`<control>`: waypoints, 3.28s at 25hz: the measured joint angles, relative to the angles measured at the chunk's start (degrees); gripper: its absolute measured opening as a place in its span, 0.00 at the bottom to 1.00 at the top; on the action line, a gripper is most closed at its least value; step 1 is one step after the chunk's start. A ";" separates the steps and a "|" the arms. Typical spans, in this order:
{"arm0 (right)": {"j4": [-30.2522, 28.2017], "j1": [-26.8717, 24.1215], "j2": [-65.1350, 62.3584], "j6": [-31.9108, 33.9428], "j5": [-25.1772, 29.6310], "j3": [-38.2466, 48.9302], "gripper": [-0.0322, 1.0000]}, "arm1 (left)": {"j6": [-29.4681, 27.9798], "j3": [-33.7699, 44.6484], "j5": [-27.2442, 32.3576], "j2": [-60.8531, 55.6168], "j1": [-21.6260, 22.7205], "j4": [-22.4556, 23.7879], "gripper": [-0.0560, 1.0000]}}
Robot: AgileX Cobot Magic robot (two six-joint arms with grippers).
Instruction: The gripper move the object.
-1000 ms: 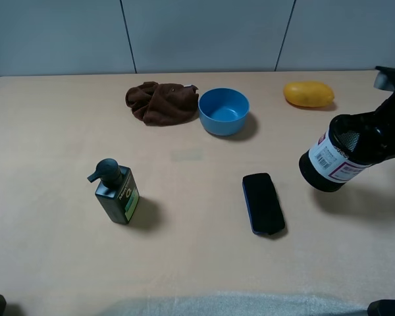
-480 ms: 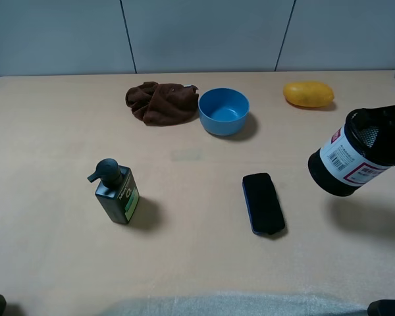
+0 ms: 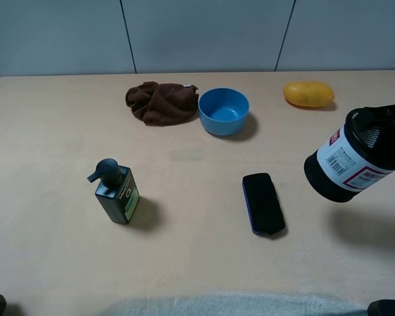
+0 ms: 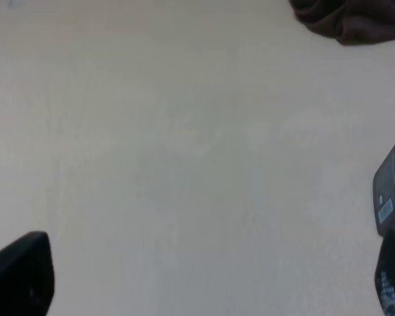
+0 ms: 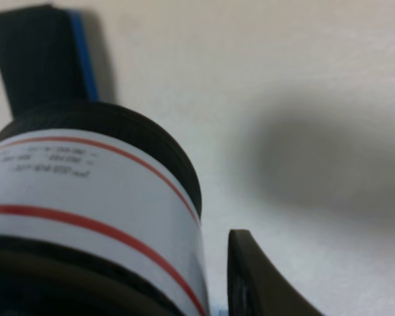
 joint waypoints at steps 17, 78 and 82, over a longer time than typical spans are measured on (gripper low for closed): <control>-1.28 22.31 0.43 12.67 -6.78 -1.52 0.09 | 0.00 0.00 0.00 0.00 0.00 0.00 0.99; -3.21 42.61 28.39 16.32 -14.99 -20.77 0.09 | 0.00 0.24 0.00 0.00 0.00 0.00 0.99; -3.81 42.61 29.23 16.48 -15.12 -20.77 0.09 | 0.00 0.24 0.00 0.00 0.00 0.00 0.99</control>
